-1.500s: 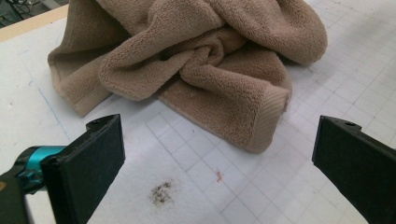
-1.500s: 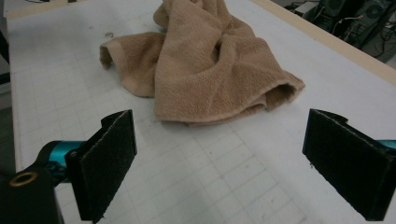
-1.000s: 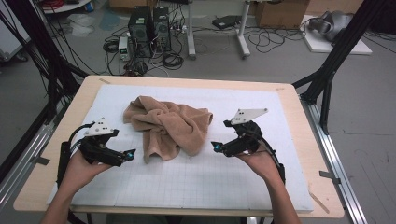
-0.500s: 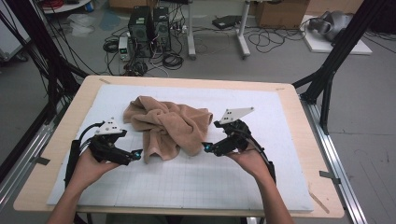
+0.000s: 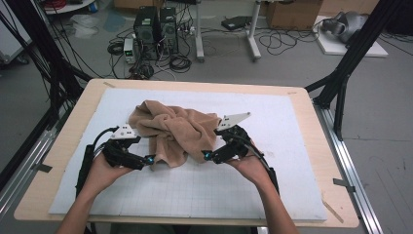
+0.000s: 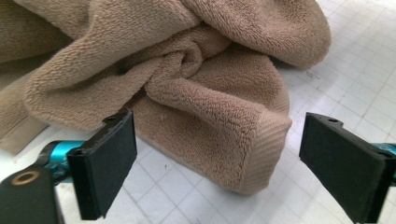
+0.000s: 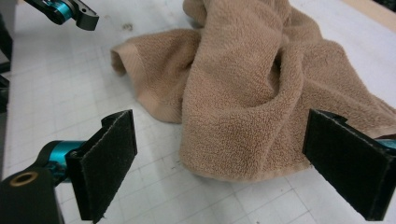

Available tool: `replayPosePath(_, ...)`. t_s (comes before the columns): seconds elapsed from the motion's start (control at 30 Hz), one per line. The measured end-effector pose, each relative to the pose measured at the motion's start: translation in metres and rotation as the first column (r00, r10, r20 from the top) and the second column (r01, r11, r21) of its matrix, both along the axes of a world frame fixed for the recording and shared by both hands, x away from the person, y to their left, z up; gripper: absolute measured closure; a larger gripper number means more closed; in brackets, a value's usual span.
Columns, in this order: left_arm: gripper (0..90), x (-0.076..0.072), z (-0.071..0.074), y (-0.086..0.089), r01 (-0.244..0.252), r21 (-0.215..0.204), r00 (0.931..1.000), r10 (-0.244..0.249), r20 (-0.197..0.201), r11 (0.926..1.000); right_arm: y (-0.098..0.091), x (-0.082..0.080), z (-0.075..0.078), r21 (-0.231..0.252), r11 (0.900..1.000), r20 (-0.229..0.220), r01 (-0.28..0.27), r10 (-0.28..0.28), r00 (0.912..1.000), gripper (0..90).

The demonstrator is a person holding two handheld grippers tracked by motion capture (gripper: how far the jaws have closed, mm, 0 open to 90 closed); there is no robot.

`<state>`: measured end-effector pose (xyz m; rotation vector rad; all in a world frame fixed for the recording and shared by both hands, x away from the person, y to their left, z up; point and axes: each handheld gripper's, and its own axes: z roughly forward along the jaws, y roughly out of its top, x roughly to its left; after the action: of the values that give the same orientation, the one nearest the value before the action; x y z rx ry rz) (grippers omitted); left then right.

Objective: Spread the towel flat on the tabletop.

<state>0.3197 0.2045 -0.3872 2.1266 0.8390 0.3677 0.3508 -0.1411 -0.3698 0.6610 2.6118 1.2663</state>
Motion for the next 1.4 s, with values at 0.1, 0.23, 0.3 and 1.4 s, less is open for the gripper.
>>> replayPosePath(0.1, 18.5, 0.005, -0.004, -0.002, 0.000, 0.000, 0.9999, 0.000, -0.011, 1.0000, 0.004, 0.003, -0.005, -0.001, 0.9999, -0.019, -0.010, 0.010, 0.9998, 16.1)
replayPosePath(0.23, 25.5, 0.011, -0.011, -0.007, 0.004, -0.006, 0.9994, -0.005, -0.035, 1.0000, 0.008, 0.006, -0.012, -0.002, 0.9999, -0.033, -0.016, 0.016, 0.9993, 23.6)
replayPosePath(0.3, 30.0, 0.015, -0.015, -0.010, 0.009, 0.000, 0.9990, -0.009, -0.045, 1.0000, 0.010, 0.009, -0.019, -0.017, 0.9998, -0.048, -0.008, 0.007, 0.9988, 27.9)
replayPosePath(1.4, 81.0, 0.016, -0.041, -0.019, 0.077, 0.073, 0.9914, -0.069, -0.112, 0.9944, 0.011, 0.014, -0.038, -0.045, 0.9987, -0.097, -0.023, 0.018, 0.9952, 67.3)
